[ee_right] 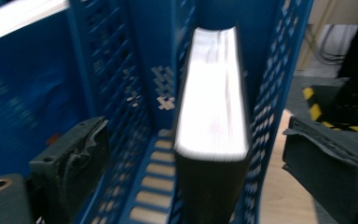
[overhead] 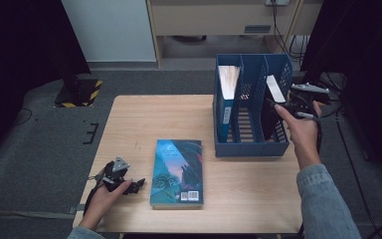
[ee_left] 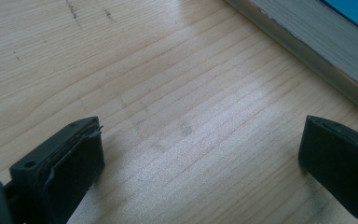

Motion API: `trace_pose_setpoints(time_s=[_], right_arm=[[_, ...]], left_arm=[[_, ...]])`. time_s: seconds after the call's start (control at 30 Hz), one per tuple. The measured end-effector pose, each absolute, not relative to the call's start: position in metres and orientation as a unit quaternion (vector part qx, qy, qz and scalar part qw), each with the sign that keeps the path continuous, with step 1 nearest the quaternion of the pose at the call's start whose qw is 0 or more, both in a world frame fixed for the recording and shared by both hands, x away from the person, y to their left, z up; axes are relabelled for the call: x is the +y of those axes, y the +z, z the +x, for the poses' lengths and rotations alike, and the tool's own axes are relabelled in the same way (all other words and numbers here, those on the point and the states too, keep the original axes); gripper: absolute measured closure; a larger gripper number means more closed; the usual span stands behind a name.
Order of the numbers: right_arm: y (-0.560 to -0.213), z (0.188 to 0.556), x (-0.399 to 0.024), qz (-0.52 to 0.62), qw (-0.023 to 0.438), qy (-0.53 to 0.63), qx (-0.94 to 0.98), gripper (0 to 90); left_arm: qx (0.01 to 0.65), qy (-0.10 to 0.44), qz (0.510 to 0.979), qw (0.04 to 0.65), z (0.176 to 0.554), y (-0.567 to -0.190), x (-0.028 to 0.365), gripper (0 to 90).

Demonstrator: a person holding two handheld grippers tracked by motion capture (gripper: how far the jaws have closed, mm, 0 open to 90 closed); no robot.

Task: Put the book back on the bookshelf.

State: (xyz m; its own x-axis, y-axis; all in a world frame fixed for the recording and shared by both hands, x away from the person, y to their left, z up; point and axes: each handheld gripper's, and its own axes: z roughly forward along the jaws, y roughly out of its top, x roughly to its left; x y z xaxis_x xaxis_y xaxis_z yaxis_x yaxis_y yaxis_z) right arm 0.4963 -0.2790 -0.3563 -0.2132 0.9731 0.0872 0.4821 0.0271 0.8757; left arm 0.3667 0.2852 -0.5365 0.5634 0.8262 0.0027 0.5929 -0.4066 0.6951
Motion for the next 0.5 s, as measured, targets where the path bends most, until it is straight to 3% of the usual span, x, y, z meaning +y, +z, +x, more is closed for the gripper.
trace_pose_setpoints(time_s=[0.5], right_arm=[[-0.405,0.428,-0.259,0.524,0.274,0.435,0.679,4.8]], left_arm=[[0.439,0.178,0.816,0.33,0.367,-0.537,0.283,0.0]])
